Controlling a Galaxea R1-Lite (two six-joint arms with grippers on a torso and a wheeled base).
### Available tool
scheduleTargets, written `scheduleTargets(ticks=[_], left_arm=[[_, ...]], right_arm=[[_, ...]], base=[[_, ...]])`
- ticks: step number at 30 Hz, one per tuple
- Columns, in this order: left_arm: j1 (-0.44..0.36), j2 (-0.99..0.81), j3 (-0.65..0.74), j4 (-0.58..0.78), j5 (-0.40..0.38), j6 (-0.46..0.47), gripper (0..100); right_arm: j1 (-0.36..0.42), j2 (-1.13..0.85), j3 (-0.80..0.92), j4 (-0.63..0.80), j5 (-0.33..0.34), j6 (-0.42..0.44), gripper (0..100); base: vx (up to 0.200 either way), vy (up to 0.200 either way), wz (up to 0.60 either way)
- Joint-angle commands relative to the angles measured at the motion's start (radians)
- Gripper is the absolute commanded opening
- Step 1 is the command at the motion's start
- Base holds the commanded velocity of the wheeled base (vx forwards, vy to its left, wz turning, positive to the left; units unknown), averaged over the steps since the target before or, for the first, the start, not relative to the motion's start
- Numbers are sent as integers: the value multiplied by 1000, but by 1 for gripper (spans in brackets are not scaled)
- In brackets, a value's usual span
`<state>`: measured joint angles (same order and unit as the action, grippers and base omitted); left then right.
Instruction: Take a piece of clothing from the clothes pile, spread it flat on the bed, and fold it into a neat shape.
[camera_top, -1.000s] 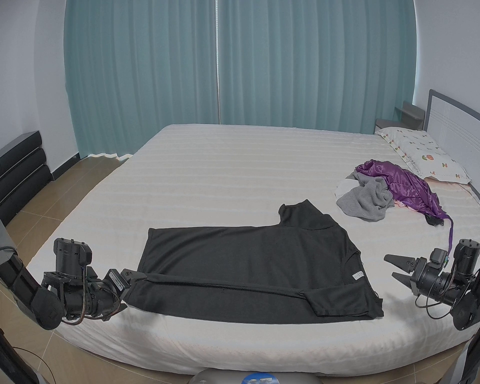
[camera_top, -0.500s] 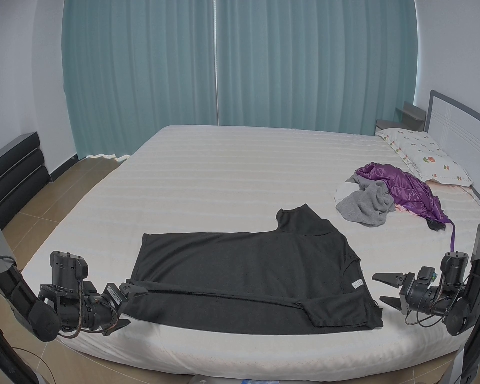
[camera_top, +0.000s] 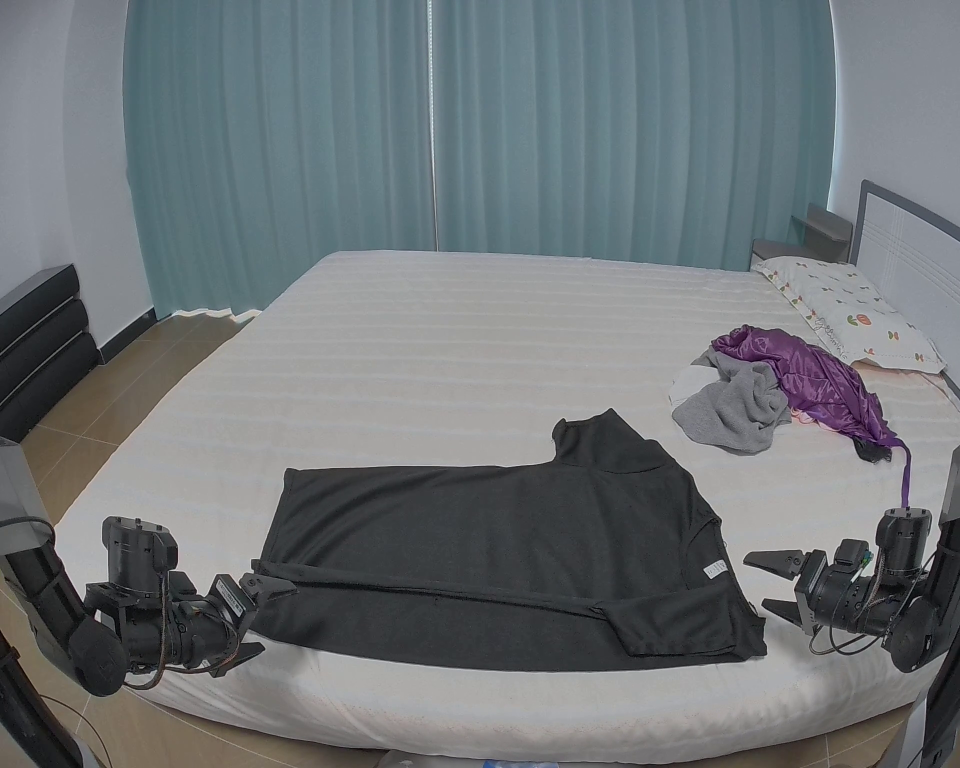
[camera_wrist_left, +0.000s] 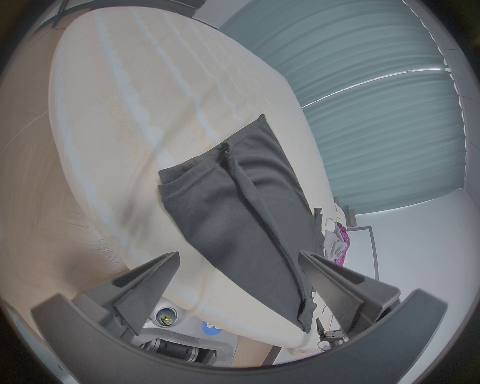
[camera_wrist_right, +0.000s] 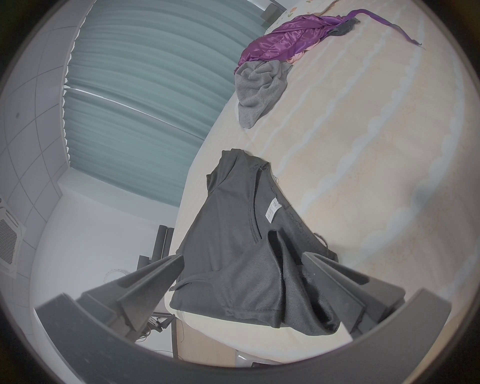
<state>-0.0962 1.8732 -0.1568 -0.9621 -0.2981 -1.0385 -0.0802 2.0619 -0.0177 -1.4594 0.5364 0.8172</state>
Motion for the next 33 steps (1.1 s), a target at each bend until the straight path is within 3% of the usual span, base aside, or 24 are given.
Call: scheduleTargets(ticks=[1, 7, 13, 17, 19, 24, 29, 33], left_arm=[[1, 26, 3, -7, 2, 2, 100], [0, -16, -15, -43, 76, 9, 100], [-23, -94, -87, -7, 80, 11, 100], [-60, -89, -231, 135, 88, 23, 100], [-96, -72, -331, 264, 88, 77, 100], [-175, 26, -448, 444, 126, 127, 100], [-195, 100, -489, 468, 137, 137, 100], [-183, 152, -517, 468, 139, 152, 100]], right_arm=[[10, 23, 18, -12, 1, 0, 100], [33, 23, 18, -1, -1, -1, 100], [46, 32, 18, -12, 1, -3, 100], [57, 49, 18, -21, -4, -7, 100], [59, 50, 18, -19, -4, -1, 100], [96, 52, 18, -19, -10, 0, 100], [108, 61, 18, -21, -58, 3, 100], [109, 67, 18, -24, -58, 2, 100]], base=[[0, 0, 0], [0, 0, 0], [0, 0, 0], [0, 0, 0], [0, 0, 0], [0, 0, 0], [0, 0, 0], [0, 0, 0]])
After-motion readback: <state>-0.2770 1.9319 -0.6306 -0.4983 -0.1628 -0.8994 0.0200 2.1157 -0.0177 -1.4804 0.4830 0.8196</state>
